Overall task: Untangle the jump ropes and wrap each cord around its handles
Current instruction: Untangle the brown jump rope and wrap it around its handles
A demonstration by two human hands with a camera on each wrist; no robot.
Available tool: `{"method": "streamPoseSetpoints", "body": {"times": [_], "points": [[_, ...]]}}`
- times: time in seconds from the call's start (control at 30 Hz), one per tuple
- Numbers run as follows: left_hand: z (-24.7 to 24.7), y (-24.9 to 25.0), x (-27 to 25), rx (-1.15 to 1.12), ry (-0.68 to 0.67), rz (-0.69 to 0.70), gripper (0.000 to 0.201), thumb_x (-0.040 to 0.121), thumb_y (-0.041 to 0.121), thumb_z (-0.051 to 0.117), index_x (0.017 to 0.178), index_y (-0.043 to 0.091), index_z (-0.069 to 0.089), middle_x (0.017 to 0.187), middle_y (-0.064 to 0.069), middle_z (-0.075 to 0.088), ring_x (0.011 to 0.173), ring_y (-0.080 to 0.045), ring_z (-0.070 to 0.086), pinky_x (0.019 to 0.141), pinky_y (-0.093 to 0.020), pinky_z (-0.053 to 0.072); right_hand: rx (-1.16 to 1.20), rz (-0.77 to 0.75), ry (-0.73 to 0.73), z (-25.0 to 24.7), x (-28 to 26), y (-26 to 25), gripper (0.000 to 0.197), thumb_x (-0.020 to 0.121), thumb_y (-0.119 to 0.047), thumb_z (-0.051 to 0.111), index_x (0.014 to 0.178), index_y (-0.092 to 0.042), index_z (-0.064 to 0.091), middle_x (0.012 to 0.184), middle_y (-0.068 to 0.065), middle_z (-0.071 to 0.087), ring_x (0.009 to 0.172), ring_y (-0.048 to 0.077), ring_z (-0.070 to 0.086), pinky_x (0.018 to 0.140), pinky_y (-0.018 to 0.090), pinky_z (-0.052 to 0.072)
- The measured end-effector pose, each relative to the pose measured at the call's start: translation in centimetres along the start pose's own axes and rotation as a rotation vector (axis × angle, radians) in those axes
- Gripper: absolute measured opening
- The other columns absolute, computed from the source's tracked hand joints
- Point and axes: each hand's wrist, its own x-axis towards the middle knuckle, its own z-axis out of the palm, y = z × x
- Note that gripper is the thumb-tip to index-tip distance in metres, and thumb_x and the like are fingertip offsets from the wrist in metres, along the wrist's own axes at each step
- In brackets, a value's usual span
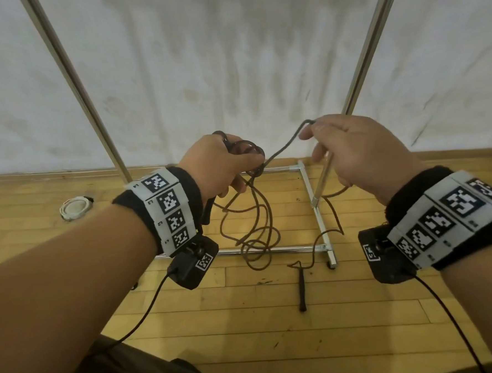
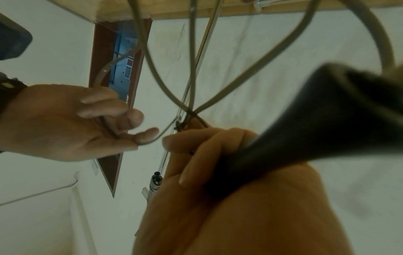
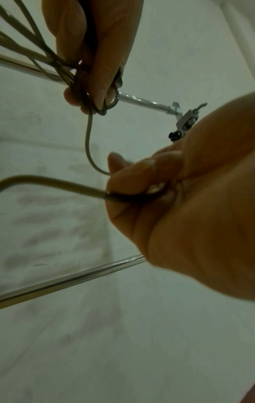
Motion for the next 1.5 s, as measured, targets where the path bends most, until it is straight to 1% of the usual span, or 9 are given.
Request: {"method": "streamPoseSetpoints", "body": {"times": [0.17, 0.23, 0.33, 0.47, 0.9, 1.07, 1.23, 1.37, 1.5], "points": [[0.9, 0.3, -0.2, -0.040, -0.011, -0.002, 0.037, 0.087, 0.044, 0.085, 0.110, 0.019, 0.070, 0.082, -0.001, 0.080, 0.056, -0.011, 0.066, 0.045, -0.025, 0.045, 0.070, -0.185, -0.287, -0.1, -1.8, -2.6, 0.033, 0.100, -0.022, 0.049, 0.080, -0.017, 0.075, 0.074, -0.025, 0.066, 0.061, -0.003, 0.057, 0.078, 0.048, 0.047], [1.1, 0.4, -0.1, -0.096, -0.018, -0.009, 0.041, 0.086, 0.045, 0.083, 0.111, 0.015, 0.070, 0.077, -0.001, 0.078, 0.054, -0.013, 0.062, 0.044, -0.027, 0.043, 0.132, -0.162, -0.405, -0.1, -2.2, -3.4, 0.032, 0.091, -0.024, 0.050, 0.071, -0.026, 0.076, 0.089, -0.006, 0.074, 0.066, 0.018, 0.059, 0.078, 0.057, 0.052], [1.1, 0.1, 0.0, -0.165, -0.045, -0.031, 0.042, 0.090, 0.040, 0.083, 0.117, 0.011, 0.069, 0.071, -0.001, 0.073, 0.052, -0.015, 0.057, 0.044, -0.028, 0.040, 0.248, -0.139, -0.523, 0.0, -2.0, -3.5, 0.031, 0.082, -0.021, 0.050, 0.075, -0.027, 0.079, 0.090, 0.016, 0.073, 0.067, 0.020, 0.061, 0.064, 0.035, 0.054], [1.2, 0.0, -0.2, -0.318, -0.108, -0.001, 0.044, 0.093, 0.038, 0.082, 0.121, 0.007, 0.067, 0.103, -0.009, 0.081, 0.051, -0.011, 0.056, 0.040, -0.022, 0.040, 0.335, 0.069, -0.349, 0.6, -0.9, -0.9, 0.019, 0.097, -0.005, 0.055, 0.088, 0.004, 0.069, 0.075, 0.010, 0.073, 0.064, 0.031, 0.071, 0.056, 0.039, 0.062], [2.2, 0.5, -1.1, -0.468, -0.178, 0.067, 0.010, 0.098, 0.028, 0.077, 0.091, 0.021, 0.076, 0.101, -0.009, 0.079, 0.050, -0.010, 0.056, 0.037, -0.019, 0.037, 0.178, -0.011, -0.177, 3.9, -0.6, 1.7, 0.007, 0.097, -0.022, 0.069, 0.094, -0.015, 0.071, 0.075, 0.009, 0.074, 0.060, 0.019, 0.072, 0.052, 0.025, 0.056], [1.5, 0.5, -0.6, -0.496, -0.091, 0.023, 0.030, 0.099, 0.030, 0.076, 0.117, 0.008, 0.068, 0.108, -0.009, 0.080, 0.051, -0.010, 0.056, 0.038, -0.019, 0.037, -0.099, -0.032, -0.125, 4.2, -0.2, 3.6, 0.031, 0.098, -0.024, 0.063, 0.128, -0.029, 0.058, 0.068, -0.007, 0.071, 0.057, 0.009, 0.069, 0.058, 0.028, 0.056], [-0.1, 1.1, -0.2, -0.604, -0.029, 0.072, 0.029, 0.100, 0.026, 0.074, 0.072, 0.028, 0.069, 0.098, -0.005, 0.079, 0.048, -0.008, 0.048, 0.039, -0.019, 0.034, -0.225, 0.199, -0.170, 2.9, 0.3, 7.1, 0.034, 0.098, -0.018, 0.060, 0.131, -0.024, 0.058, 0.078, 0.002, 0.071, 0.064, 0.021, 0.069, 0.059, 0.035, 0.059], [-2.1, 1.1, 0.4, -0.602, 0.070, 0.079, 0.014, 0.099, 0.029, 0.075, 0.093, 0.021, 0.065, 0.101, -0.005, 0.080, 0.050, -0.007, 0.047, 0.040, -0.019, 0.035, -0.436, 0.538, -0.202, 1.0, -0.2, 10.3, 0.017, 0.103, -0.020, 0.053, 0.110, -0.012, 0.067, 0.087, 0.011, 0.073, 0.073, 0.024, 0.070, 0.072, 0.040, 0.062], [-1.9, 0.0, 0.7, -0.480, 0.024, 0.086, 0.027, 0.098, 0.027, 0.076, 0.073, 0.028, 0.067, 0.100, -0.010, 0.080, 0.046, -0.010, 0.045, 0.038, -0.021, 0.036, -0.733, 0.650, -0.395, 0.7, -0.5, 10.9, 0.026, 0.098, -0.015, 0.063, 0.121, -0.003, 0.066, 0.109, 0.014, 0.073, 0.100, 0.030, 0.071, 0.091, 0.043, 0.059]]}}
